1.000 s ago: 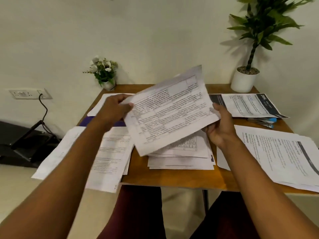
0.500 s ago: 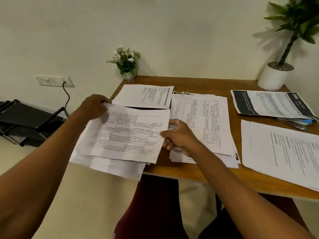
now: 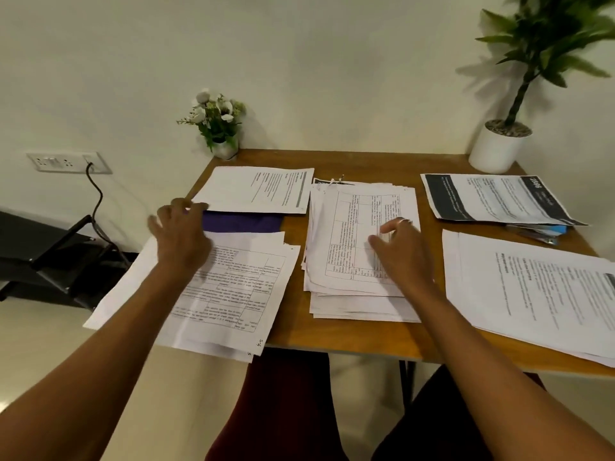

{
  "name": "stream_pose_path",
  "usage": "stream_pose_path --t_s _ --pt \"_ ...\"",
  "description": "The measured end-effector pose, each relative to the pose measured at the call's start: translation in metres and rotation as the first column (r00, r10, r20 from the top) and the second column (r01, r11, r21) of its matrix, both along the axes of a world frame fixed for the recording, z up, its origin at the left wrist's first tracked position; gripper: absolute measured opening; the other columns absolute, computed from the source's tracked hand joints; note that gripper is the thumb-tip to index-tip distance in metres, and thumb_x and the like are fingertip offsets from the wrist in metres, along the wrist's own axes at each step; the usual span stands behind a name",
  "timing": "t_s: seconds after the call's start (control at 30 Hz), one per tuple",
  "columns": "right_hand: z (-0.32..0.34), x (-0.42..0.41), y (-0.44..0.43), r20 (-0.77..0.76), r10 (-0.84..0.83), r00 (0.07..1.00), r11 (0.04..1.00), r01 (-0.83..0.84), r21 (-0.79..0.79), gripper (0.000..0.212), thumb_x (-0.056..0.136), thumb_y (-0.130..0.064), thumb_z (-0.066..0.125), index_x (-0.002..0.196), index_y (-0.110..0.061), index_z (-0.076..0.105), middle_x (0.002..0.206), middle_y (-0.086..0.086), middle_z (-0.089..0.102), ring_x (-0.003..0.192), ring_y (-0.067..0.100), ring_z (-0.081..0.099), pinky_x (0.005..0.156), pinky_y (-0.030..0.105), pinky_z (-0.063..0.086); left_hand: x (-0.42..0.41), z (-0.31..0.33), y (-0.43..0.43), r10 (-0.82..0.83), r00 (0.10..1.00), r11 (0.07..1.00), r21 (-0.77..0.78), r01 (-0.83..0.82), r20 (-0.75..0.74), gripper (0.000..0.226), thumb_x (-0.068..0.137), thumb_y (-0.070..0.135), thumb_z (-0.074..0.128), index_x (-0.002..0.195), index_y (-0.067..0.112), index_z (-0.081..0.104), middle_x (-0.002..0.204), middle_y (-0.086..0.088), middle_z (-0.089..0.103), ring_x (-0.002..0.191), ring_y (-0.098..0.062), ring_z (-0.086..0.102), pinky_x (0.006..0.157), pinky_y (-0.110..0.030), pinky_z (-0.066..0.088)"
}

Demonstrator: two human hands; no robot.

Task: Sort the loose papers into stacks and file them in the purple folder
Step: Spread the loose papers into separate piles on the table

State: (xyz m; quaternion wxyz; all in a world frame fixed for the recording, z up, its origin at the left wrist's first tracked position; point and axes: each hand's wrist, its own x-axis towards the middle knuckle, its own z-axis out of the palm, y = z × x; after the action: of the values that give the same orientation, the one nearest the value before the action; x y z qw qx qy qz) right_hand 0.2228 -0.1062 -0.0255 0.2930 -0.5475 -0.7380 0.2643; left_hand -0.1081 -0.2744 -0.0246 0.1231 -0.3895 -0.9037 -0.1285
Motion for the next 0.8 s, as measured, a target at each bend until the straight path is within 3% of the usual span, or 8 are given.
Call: stream_pose_path --t_s 0.1,0.17,0.23,0.3,0.4,0.5,0.67,0.8 --pt "-0.010 0.024 0.024 0.206 -0.114 0.972 0.991 0.124 -0.040 0.068 0.081 -0.056 0.077 0.133 -0.019 0.055 0.144 0.006 0.052 0.132 0.030 0.047 0.105 0.048 0.041 0.053 0.010 0.024 -0.190 0.974 0.975 0.143 0.172 0.124 0.037 0.087 0.005 0.067 0.123 0.015 0.067 0.130 -0.014 0.060 0.117 -0.039 0.054 0.096 -0.054 0.048" --pt "-0.015 0.030 0.030 0.209 -0.131 0.969 0.982 0.156 -0.106 0.080 0.079 -0.056 0.079 0.141 -0.015 0.047 0.149 0.009 0.048 0.138 0.034 0.041 0.110 0.052 0.036 0.095 0.013 0.041 -0.304 0.921 0.942 0.223 0.251 0.245 0.022 0.093 0.015 0.069 0.114 0.017 0.072 0.123 -0.006 0.066 0.111 -0.027 0.062 0.095 -0.044 0.053" --pt "-0.020 0.031 0.035 0.105 -0.155 0.982 0.978 0.167 -0.121 0.075 0.081 -0.046 0.082 0.140 -0.014 0.048 0.146 0.009 0.052 0.136 0.034 0.044 0.110 0.052 0.038 0.130 0.011 0.059 -0.341 0.849 0.939 0.194 0.285 0.403 0.019 0.097 0.027 0.065 0.113 0.019 0.072 0.115 0.000 0.069 0.105 -0.021 0.066 0.093 -0.038 0.054" --pt "-0.023 0.031 0.038 -0.002 -0.169 0.986 0.982 0.168 -0.091 0.059 0.083 -0.036 0.082 0.132 -0.017 0.056 0.137 0.006 0.061 0.127 0.031 0.056 0.106 0.051 0.045 0.155 0.007 0.074 -0.340 0.811 0.935 0.079 0.346 0.477 0.029 0.097 0.036 0.064 0.123 0.024 0.069 0.123 0.003 0.068 0.111 -0.021 0.065 0.104 -0.045 0.048" --pt "-0.019 0.036 0.041 -0.131 -0.187 0.974 0.980 0.176 -0.091 0.032 0.088 -0.027 0.078 0.114 -0.019 0.061 0.123 0.002 0.070 0.103 0.025 0.070 0.083 0.033 0.054 0.176 0.004 0.085 -0.342 0.866 0.915 -0.081 0.396 0.365 0.043 0.097 0.045 0.063 0.136 0.026 0.061 0.137 0.002 0.061 0.128 -0.023 0.054 0.114 -0.044 0.032" --pt "-0.013 0.044 0.049 -0.184 -0.212 0.960 0.975 0.194 -0.112 0.020 0.090 -0.031 0.076 0.097 -0.016 0.066 0.102 0.000 0.073 0.080 0.014 0.069 0.061 0.022 0.045 0.183 0.004 0.092 -0.296 0.921 0.930 -0.145 0.339 0.253 0.040 0.099 0.042 0.060 0.135 0.024 0.062 0.130 0.000 0.064 0.123 -0.024 0.056 0.110 -0.041 0.032" --pt "-0.002 0.057 0.057 -0.302 -0.195 0.933 0.977 0.157 -0.145 0.016 0.092 -0.030 0.074 0.090 -0.015 0.070 0.090 -0.006 0.070 0.075 0.009 0.067 0.059 0.021 0.047 0.177 0.006 0.096 -0.273 0.928 0.960 0.008 0.281 0.253 0.029 0.100 0.027 0.060 0.128 0.027 0.067 0.130 0.002 0.064 0.117 -0.023 0.056 0.097 -0.032 0.029" --pt "0.007 0.064 0.058 -0.411 -0.203 0.889 0.974 0.142 -0.174 0.012 0.095 -0.025 0.070 0.101 -0.015 0.068 0.095 -0.007 0.067 0.079 0.002 0.063 0.059 0.015 0.041 0.171 0.011 0.094 -0.282 0.849 0.959 0.167 0.231 0.447 0.031 0.099 0.021 0.060 0.129 0.025 0.062 0.141 0.001 0.059 0.122 -0.025 0.060 0.101 -0.037 0.048"
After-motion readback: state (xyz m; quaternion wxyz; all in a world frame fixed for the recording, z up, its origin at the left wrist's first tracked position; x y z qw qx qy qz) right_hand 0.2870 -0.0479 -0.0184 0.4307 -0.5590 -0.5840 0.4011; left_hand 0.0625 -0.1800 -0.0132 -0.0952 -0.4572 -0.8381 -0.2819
